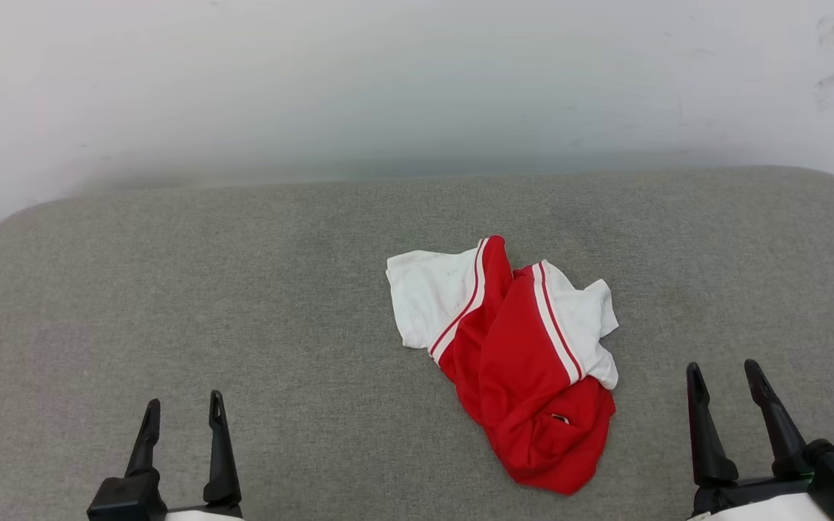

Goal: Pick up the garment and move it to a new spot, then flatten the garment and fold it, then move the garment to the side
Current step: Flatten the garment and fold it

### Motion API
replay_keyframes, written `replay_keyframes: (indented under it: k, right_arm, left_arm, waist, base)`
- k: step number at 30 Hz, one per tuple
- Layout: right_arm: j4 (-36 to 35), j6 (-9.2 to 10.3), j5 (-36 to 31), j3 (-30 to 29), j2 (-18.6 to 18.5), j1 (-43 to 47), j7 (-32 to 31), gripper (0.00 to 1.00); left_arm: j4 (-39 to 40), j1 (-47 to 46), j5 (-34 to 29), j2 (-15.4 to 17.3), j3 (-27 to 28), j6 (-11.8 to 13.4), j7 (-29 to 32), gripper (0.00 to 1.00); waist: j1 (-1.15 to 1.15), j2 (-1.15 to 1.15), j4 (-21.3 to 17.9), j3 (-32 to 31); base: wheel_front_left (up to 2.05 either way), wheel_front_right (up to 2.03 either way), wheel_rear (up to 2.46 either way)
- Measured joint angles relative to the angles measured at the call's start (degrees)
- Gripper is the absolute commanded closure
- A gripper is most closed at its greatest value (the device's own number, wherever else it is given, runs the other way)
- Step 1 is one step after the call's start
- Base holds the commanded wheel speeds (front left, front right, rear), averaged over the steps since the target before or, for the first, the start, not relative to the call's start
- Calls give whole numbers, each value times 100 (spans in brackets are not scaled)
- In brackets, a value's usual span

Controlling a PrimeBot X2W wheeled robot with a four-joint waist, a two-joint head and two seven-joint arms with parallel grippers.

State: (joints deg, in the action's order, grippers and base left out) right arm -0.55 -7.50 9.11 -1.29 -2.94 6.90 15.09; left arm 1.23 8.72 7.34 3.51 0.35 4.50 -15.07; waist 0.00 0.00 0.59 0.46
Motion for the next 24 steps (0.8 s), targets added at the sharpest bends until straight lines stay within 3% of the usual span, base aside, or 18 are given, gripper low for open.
replay_keyframes:
  k: [12,19,24]
  right_arm:
    - [-8,0,-3,55,0,12,0,0]
    - [-134,0,-71,122,1,-121,0,0]
    - [-216,0,-135,116,0,-304,0,0]
  left_arm:
    - [-156,-237,-56,-53,165,-261,0,0]
    - [-355,-1410,-174,-3,200,-630,0,0]
    - [-784,-2554,-259,301,154,-882,0,0]
  waist:
    - [0,0,-13,41]
    - [0,0,-41,256]
    - [0,0,-96,546]
  base:
    - [0,0,0]
    - [0,0,0]
    - [0,0,0]
